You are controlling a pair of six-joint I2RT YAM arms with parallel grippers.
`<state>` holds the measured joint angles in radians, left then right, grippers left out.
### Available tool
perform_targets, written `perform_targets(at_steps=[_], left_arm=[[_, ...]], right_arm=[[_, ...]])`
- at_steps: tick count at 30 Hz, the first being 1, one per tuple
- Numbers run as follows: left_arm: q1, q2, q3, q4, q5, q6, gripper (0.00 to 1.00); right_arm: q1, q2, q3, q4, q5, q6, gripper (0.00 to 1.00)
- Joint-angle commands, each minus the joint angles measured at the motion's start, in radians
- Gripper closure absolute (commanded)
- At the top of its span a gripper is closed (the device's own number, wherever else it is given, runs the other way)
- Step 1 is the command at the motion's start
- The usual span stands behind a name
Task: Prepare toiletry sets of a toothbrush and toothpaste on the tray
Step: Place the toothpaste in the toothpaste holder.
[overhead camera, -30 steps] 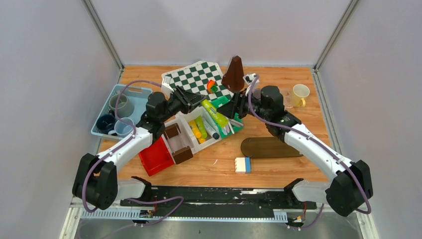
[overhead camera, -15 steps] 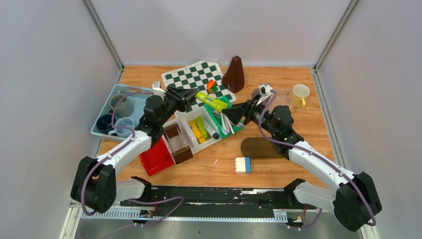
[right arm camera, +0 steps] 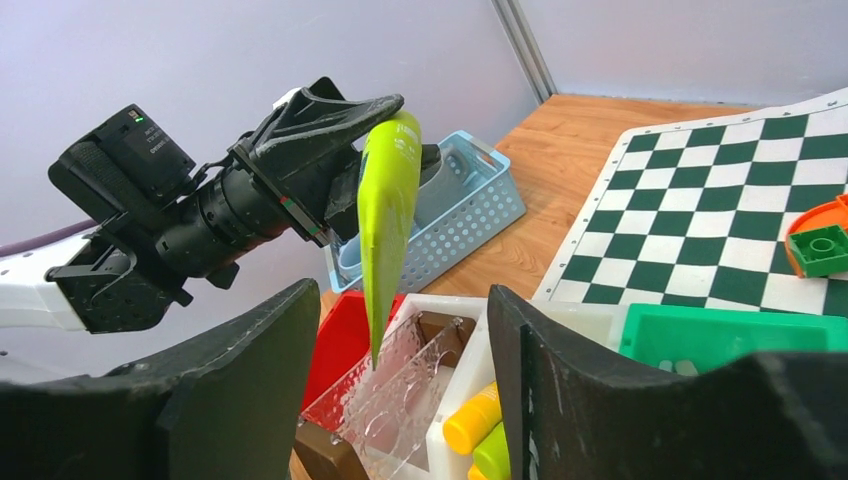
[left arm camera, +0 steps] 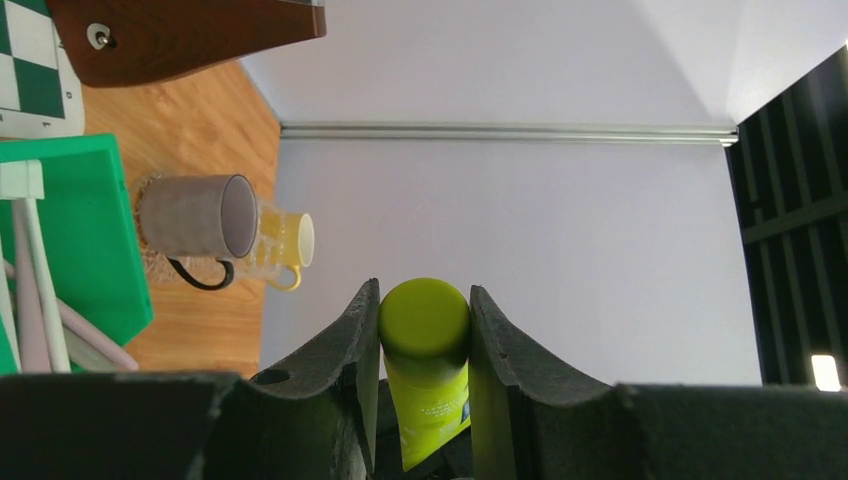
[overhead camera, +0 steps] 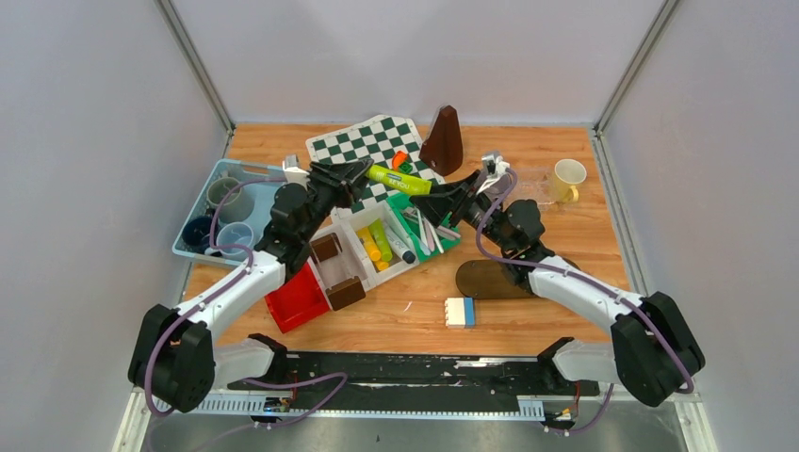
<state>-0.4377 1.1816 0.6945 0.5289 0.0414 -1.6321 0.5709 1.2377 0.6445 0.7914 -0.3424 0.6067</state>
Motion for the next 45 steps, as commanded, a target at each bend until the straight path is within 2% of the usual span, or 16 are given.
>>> perform_targets(at_steps=[1,14,22,24,29,30,34,38,42,45], left_arm=[[-0.015,-0.027,0.036,0.091,-0.038,-0.041,1.0],[-0.031,-0.014,0.011,0.132,-0.039,-0.066,1.0],[-0.032,-0.029,-0.013,0.144,-0.066,-0.07,0.98],[-0.033,-0.039,-0.021,0.132,-0.078,-0.059,0.9],[-0.033,-0.047,-0.023,0.115,-0.086,-0.017,0.59],[-0.033,-0.049,-0.023,0.11,-0.089,-0.01,0.5],[-0.032,-0.059,-0.021,0.076,-0.101,0.036,0.29],[-0.027,-0.075,-0.006,0.007,-0.106,0.11,0.15],[-0.01,-0.114,0.034,-0.143,-0.109,0.238,0.07],[0.002,-0.142,0.089,-0.311,-0.116,0.4,0.02]], right_arm=[[0.01,0.041,0.049,0.15,-0.003,0.028,0.4],[0.011,0.021,0.053,0.169,0.001,-0.005,0.71],[0.011,-0.023,0.061,0.115,0.005,-0.079,1.0],[0.009,-0.044,0.071,0.06,0.018,-0.114,1.0],[0.004,-0.099,0.137,-0.159,0.034,-0.191,1.0],[0.002,-0.111,0.155,-0.209,0.035,-0.206,1.0],[-0.006,-0.139,0.23,-0.405,0.053,-0.253,1.0],[-0.016,-0.162,0.306,-0.59,0.079,-0.298,1.0],[-0.037,-0.169,0.408,-0.8,0.138,-0.338,1.0],[-0.06,-0.151,0.505,-0.985,0.199,-0.361,1.0]])
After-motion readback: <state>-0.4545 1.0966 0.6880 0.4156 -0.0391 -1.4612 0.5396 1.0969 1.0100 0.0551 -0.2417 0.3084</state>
